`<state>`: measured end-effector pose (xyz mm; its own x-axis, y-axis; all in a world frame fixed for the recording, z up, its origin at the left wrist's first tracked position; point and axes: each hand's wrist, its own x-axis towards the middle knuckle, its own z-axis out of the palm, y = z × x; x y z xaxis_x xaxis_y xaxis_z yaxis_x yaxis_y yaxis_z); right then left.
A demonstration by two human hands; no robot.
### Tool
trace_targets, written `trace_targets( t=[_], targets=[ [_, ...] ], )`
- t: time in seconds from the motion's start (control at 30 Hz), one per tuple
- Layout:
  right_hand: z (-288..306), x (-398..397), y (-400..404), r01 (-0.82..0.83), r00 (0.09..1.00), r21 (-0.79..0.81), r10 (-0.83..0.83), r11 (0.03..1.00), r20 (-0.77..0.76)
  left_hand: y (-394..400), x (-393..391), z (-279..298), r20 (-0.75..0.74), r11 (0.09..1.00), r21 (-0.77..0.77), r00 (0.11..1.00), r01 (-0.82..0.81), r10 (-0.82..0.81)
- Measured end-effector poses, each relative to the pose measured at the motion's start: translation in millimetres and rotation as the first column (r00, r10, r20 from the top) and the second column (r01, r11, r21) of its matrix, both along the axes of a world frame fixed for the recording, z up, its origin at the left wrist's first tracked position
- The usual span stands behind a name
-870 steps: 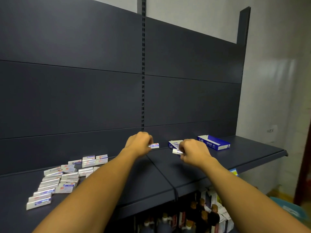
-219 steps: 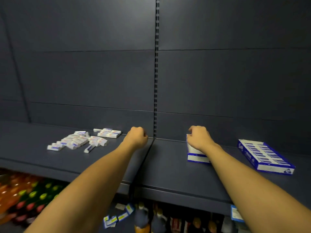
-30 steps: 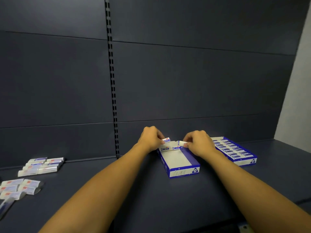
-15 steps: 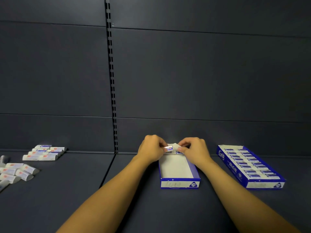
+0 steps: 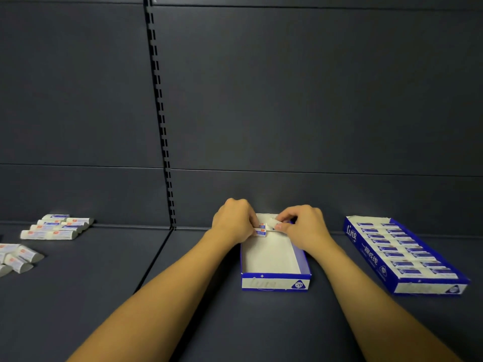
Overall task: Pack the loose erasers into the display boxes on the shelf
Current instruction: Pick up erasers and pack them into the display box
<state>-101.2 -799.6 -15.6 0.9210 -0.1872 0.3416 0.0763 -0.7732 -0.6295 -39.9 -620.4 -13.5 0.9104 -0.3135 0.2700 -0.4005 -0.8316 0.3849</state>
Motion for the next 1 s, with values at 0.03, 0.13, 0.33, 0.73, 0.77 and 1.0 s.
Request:
trace_targets(
  t=[0.03, 0.13, 0.33, 0.73, 0.77, 1.0],
  targets=[
    [0.5, 0.1, 0.2, 0.002, 1.0, -0.007, -0.002, 1.0, -0.01, -0.8, -0.1, -0.5, 0.031, 1.0, 0.024, 0.999, -0.008, 0.008],
    [3.7, -0.2, 2.0, -0.006, 1.0, -0.032, 0.006, 0.999, -0.013, -4.1, -3.3, -3.5, 0.113, 0.995, 0.092, 0.993, -0.023, 0.012],
    [16.7, 0.6, 5.8, -0.032, 0.999, -0.094, 0.029, 0.995, -0.035, -5.4, -1.4, -6.5, 0.115, 0.996, 0.085, 0.993, -0.039, 0.029],
    [8.7, -3.9, 7.5, -0.024, 0.999, -0.237, 0.012, 0.971, -0.05, -8.8, -3.4, -10.3, 0.173, 0.987, 0.095, 0.978, -0.13, 0.112],
    [9.4, -4.3, 8.5, -0.022, 0.998, -0.259, 0.006, 0.966, -0.061, -8.8, -4.5, -9.7, 0.179, 0.985, 0.105, 0.977, -0.134, 0.114],
    [10.3, -3.4, 14.5, -0.017, 0.993, -0.394, -0.03, 0.919, -0.115, -8.8, -9.0, -7.2, 0.192, 0.983, 0.132, 0.976, -0.13, 0.104]
  ],
)
